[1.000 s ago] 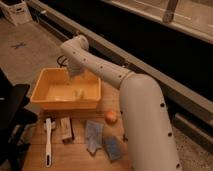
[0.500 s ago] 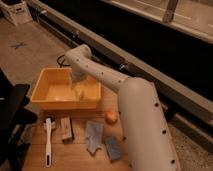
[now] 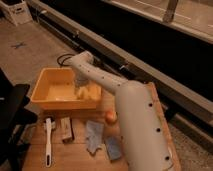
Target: Place banana in plastic cup
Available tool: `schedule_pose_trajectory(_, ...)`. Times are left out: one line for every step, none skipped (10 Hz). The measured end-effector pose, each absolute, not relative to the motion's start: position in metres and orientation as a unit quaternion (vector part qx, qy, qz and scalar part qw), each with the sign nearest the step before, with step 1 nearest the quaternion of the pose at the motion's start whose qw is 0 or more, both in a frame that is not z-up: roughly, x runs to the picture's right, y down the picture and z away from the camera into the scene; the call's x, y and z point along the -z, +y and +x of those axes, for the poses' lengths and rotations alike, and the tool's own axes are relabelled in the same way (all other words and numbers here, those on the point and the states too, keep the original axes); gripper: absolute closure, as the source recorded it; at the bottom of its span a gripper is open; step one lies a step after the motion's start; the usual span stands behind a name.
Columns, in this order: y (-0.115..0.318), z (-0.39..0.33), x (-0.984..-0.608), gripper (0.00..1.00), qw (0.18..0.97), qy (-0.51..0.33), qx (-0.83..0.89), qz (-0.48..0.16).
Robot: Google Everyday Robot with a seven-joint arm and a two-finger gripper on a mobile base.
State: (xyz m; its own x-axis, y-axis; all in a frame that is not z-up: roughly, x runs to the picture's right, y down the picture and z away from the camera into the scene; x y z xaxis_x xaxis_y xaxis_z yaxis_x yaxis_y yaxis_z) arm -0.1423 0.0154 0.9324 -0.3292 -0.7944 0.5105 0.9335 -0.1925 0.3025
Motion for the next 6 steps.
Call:
schedule_pose_trajectory(0.0138,-0.1384,-0.9311,0.38,0.569,-0.286,0.762,-0.116)
schedule_pose_trajectory(0.0138,-0.1384,-0.9317,0.38,0.569,-0.285,0.763,-0.116)
schedule_pose_trajectory(0.0132,-0.1385,-0.9315,0.38,0.569,-0.284,0.763,-0.116)
schedule_pose_trajectory(0.0135,-0.1409,-0.9313,0.38,0.568,-0.285,0.764,-0.115)
schedule_pose_trajectory(0.0138,-0.1406,-0.9315,0.38,0.568,-0.285,0.764,-0.115)
schedule_pose_trajectory(0.0124,-0.1399,-0.9315,0.38,0.57,-0.285,0.762,-0.115)
